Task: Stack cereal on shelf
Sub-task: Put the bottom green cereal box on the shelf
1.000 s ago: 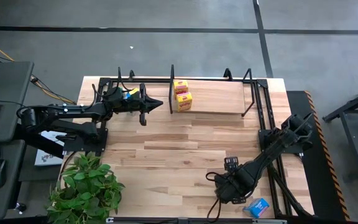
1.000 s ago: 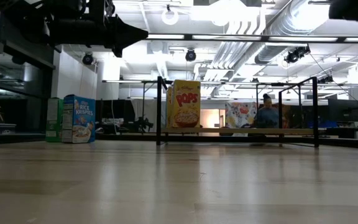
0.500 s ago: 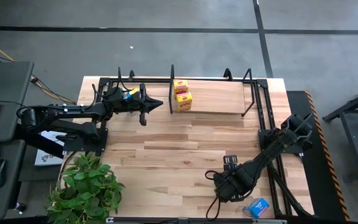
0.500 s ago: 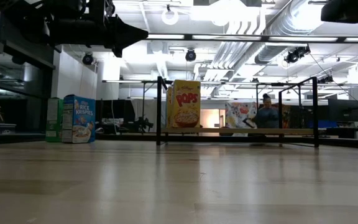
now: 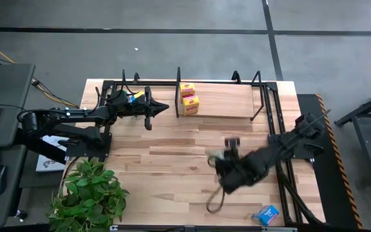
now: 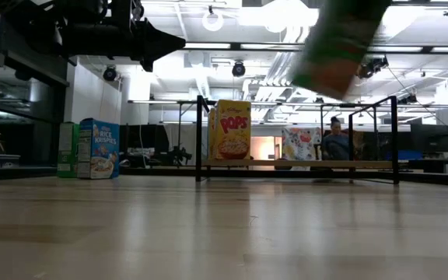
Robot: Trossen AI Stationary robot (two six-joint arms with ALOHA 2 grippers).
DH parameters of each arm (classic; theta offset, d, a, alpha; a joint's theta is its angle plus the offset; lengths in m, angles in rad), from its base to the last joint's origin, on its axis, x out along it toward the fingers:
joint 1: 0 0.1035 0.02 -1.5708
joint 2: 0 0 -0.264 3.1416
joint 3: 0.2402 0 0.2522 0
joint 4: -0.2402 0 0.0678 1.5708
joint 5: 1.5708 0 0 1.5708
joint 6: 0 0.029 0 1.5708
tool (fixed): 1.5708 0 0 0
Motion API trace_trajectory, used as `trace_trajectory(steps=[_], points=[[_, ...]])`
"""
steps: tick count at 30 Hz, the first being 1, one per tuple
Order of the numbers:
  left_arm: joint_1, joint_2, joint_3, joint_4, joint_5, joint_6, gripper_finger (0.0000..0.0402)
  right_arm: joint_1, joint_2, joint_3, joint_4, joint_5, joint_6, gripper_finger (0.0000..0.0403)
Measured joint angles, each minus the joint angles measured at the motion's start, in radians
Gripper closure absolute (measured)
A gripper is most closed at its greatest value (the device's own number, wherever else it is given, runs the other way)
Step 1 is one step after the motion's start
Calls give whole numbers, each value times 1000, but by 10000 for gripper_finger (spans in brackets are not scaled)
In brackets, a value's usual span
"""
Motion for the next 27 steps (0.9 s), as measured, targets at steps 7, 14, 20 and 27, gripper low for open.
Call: trace_trajectory(steps=[7, 14, 20, 27], points=[[0, 0, 0, 0, 0, 0, 401, -258, -2, 141, -65, 219, -103, 283], [0, 0, 0, 0, 0, 0, 402, -602, -2, 159, 27, 167, -387, 283], [0, 0, 0, -11, 0, 0, 401, -830, -2, 76, 214, -130, -561, 283], [0, 0, 0, -11, 0, 0, 402, -957, -1, -26, 384, -243, -695, 282]])
